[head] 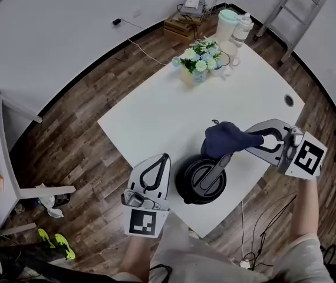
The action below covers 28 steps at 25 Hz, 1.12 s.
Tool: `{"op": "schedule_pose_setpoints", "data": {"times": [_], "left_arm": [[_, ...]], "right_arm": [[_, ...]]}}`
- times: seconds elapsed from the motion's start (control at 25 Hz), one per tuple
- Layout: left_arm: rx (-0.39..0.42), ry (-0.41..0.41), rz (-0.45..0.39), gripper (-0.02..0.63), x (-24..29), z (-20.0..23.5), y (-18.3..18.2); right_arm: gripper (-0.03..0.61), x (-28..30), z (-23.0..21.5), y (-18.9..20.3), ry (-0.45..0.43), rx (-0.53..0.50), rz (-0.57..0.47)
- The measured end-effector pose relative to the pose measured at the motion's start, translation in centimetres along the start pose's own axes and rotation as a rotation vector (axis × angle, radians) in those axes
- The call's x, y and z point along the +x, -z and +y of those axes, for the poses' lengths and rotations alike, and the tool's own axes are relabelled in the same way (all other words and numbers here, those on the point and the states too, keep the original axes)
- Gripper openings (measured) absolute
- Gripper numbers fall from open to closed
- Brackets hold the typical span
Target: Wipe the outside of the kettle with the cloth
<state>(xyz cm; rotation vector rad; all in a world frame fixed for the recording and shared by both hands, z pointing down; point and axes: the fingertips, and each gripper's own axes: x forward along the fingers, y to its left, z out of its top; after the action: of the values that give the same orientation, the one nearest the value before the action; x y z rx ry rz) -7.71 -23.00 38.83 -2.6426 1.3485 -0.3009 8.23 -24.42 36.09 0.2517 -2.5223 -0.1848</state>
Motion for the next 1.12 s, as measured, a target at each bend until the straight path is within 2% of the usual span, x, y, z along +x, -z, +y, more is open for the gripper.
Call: {"op": "schedule_pose_setpoints", "data": {"times": [0.16,0.32,0.44,0.56,0.64,0.76,0.88,1.04,1.12], "left_arm": [[-0.012,0.018,-0.010,0.008,-0.1,-1.3,-0.3],[-0.016,0.021,0.006,0.008,-0.6,-2.7,0.0],[-0.030,0.013,0.005,0.008,-1.1,-3.7,0.0],[-0.109,-0.019,0.016,0.008,-2.1,-4.2,0.2],[-0.128,-0.037,0.011,0.008,-2.8,-4.3,-0.2],[-0.136,-0.057,-0.012,0.008,-3.8,-4.6,-1.3],[-0.136,-0.066,-0.020,0.008,-5.1,-5.3,-2.0],[-0.129,-0.075,-0.024,0.008,-6.5,-6.4,-2.5],[-0.139,-0.084,-0.025,0.008,-7.1,-7.0,-2.4]], "right_arm": [[0.063,-0.5,1.0,4.2,0.080,0.114,0.004],[0.063,-0.2,1.7,7.0,0.153,0.169,-0.016],[0.063,0.3,2.3,10.2,0.206,0.203,0.105],[0.063,-0.6,2.4,12.1,0.320,0.216,0.277],[0.063,-2.1,2.0,10.6,0.425,0.236,0.268],[0.063,-3.7,2.4,6.3,0.547,0.329,0.110],[0.063,-2.7,5.5,2.9,0.546,0.364,0.012],[0.063,-1.2,10.4,-0.3,0.508,0.248,0.032],[0.063,-0.9,12.5,-1.4,0.485,0.226,0.020]]}}
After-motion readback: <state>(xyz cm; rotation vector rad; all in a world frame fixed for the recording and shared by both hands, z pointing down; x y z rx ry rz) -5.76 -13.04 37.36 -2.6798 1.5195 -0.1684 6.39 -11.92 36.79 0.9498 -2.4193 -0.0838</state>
